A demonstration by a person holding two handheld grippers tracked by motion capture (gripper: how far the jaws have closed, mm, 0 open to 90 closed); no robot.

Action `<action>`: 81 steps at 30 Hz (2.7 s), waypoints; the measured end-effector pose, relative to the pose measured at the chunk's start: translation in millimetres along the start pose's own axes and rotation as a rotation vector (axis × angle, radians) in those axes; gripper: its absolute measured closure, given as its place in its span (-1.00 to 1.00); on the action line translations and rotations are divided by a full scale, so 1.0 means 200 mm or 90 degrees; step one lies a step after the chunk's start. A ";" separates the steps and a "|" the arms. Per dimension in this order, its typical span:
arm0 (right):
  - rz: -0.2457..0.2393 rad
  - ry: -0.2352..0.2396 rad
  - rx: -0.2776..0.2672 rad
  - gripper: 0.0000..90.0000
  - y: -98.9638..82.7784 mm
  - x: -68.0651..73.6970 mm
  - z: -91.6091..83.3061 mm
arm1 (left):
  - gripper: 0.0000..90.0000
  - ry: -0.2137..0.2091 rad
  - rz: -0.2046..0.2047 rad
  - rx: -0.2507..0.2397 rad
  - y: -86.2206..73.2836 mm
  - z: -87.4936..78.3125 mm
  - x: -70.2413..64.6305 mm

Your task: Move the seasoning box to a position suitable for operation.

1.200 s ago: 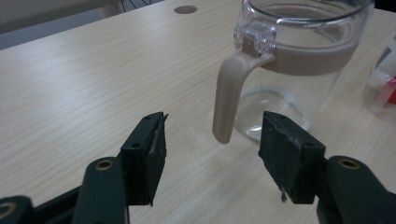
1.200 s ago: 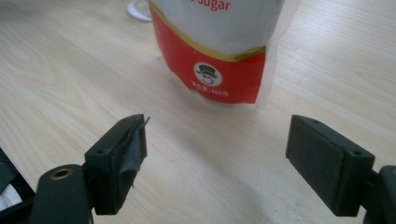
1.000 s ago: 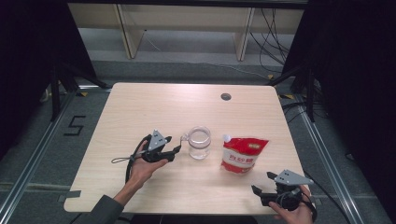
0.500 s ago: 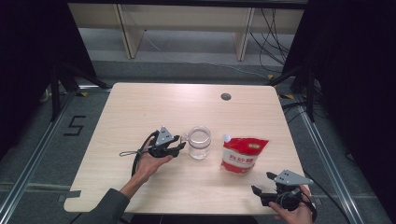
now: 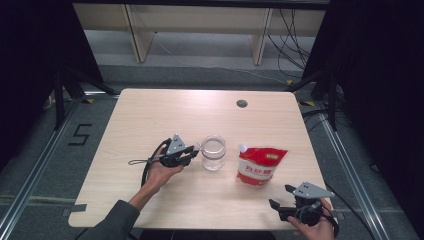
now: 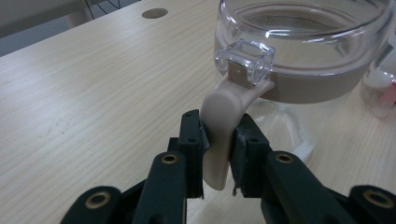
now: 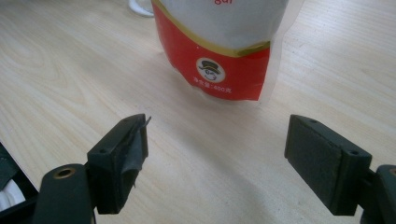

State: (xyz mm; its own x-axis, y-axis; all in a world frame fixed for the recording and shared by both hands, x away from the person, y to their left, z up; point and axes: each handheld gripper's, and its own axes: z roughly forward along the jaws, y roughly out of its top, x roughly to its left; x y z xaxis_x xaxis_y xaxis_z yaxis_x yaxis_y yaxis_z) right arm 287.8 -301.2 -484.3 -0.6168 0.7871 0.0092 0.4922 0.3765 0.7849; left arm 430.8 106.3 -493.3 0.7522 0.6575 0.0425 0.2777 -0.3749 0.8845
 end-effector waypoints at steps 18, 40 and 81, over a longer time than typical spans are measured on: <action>0.022 0.002 0.000 -0.50 0.00 0.01 0.00 | 0.68 -0.056 0.012 -0.006 -0.02 -0.10 -0.06; -0.003 0.003 -0.005 -0.47 0.00 0.01 0.00 | 0.67 -0.083 0.007 0.015 -0.09 -0.24 -0.19; -0.009 0.015 0.005 -0.48 0.01 0.02 0.02 | 0.64 -0.120 0.011 0.016 -0.14 -0.33 -0.32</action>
State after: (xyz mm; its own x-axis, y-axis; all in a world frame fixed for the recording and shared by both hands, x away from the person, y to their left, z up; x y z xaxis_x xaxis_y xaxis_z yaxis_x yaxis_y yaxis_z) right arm 287.9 -294.8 -485.9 -0.6382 0.7697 0.0121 0.4875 0.3919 0.7802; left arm 334.3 118.2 -490.4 0.8548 0.5180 -0.0324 0.2772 -0.4027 0.8723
